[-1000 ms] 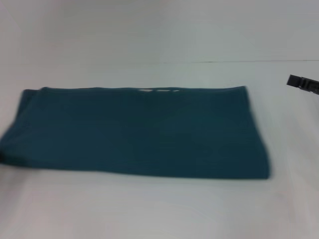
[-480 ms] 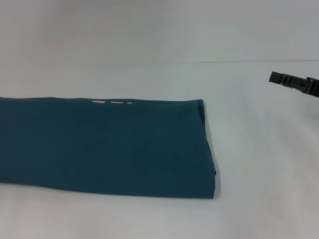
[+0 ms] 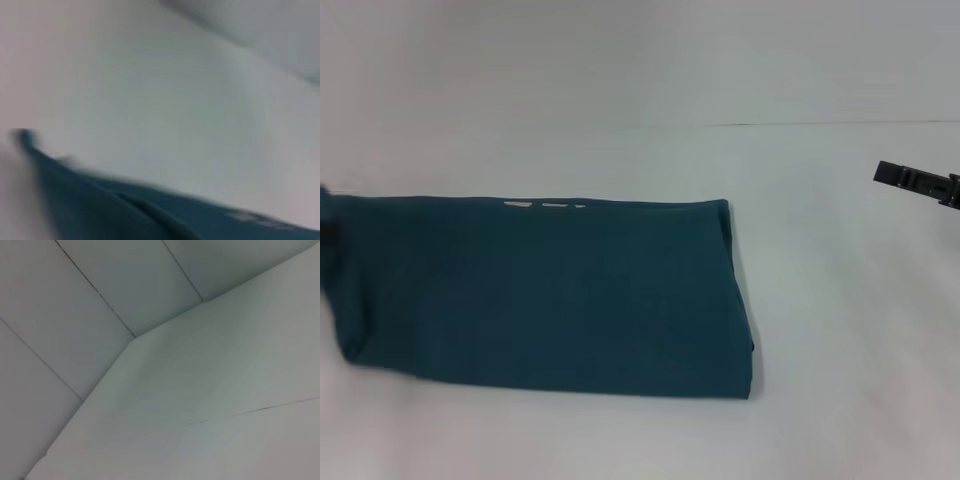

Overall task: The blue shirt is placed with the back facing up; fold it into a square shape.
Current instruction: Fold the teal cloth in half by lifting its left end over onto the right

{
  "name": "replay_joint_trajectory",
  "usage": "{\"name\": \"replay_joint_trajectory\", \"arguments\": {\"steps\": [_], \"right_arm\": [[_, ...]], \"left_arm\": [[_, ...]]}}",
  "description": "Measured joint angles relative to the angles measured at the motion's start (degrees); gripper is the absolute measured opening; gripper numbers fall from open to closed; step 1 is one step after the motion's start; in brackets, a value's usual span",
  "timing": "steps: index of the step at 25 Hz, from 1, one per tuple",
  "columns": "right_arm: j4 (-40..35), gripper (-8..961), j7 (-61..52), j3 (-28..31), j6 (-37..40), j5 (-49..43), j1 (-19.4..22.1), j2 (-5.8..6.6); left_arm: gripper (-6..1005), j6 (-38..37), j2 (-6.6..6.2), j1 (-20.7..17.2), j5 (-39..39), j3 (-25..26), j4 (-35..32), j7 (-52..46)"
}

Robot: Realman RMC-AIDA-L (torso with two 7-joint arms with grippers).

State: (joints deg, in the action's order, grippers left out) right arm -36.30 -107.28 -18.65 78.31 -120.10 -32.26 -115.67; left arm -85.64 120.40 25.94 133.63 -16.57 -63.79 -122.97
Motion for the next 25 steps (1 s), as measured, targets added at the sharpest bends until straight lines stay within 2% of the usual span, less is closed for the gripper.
{"name": "replay_joint_trajectory", "arguments": {"steps": [3, 5, 9, 12, 13, 18, 19, 21, 22, 23, 25], "right_arm": [[0.0, 783, 0.6, -0.2, 0.9, 0.3, 0.6, 0.21], [0.0, 783, 0.9, -0.3, 1.7, 0.3, 1.1, 0.45], [-0.3, 783, 1.3, -0.2, 3.6, 0.3, 2.2, 1.2], [-0.4, 783, 1.4, -0.4, 4.3, 0.3, 3.1, 2.0], [-0.4, 783, 1.4, -0.4, 4.3, 0.3, 3.3, 2.3], [-0.1, 782, 1.8, -0.4, 4.4, 0.1, 4.3, 3.27], [-0.1, 782, 1.8, -0.4, 4.4, 0.1, 4.3, 3.35], [-0.1, 782, 1.7, -0.4, 4.4, 0.1, 4.3, 3.46], [-0.1, 782, 1.6, -0.4, 4.4, 0.1, 4.3, 3.47], [-0.1, 782, 1.6, -0.4, 4.4, 0.1, 4.2, 3.48], [-0.1, 782, 1.2, -0.6, 4.2, 0.0, 3.8, 3.48]], "left_arm": [[16, -1.6, 2.71, 3.0, -5.4, -8.0, -2.8, -0.5], [16, -1.8, 3.59, 5.2, -9.0, -13.2, -2.4, -0.8], [17, 0.5, 3.94, 8.4, -16.7, -25.5, 4.4, -1.2], [17, 5.5, 3.98, 9.2, -21.7, -32.6, 13.4, 0.7], [30, 7.9, 3.97, 9.3, -24.7, -34.8, 19.1, 3.1], [94, 12.4, 4.26, 10.7, -39.0, -36.8, 46.2, 23.7], [107, 12.4, 4.28, 10.9, -40.5, -36.9, 49.3, 26.9], [133, 11.1, 4.29, 11.1, -42.9, -36.9, 53.7, 32.4], [146, 11.1, 4.29, 11.1, -42.9, -36.9, 53.7, 32.4], [158, 8.4, 4.28, 11.3, -43.8, -36.9, 55.9, 35.4], [184, 6.7, 4.29, 11.3, -43.7, -37.1, 55.8, 35.6]]}}
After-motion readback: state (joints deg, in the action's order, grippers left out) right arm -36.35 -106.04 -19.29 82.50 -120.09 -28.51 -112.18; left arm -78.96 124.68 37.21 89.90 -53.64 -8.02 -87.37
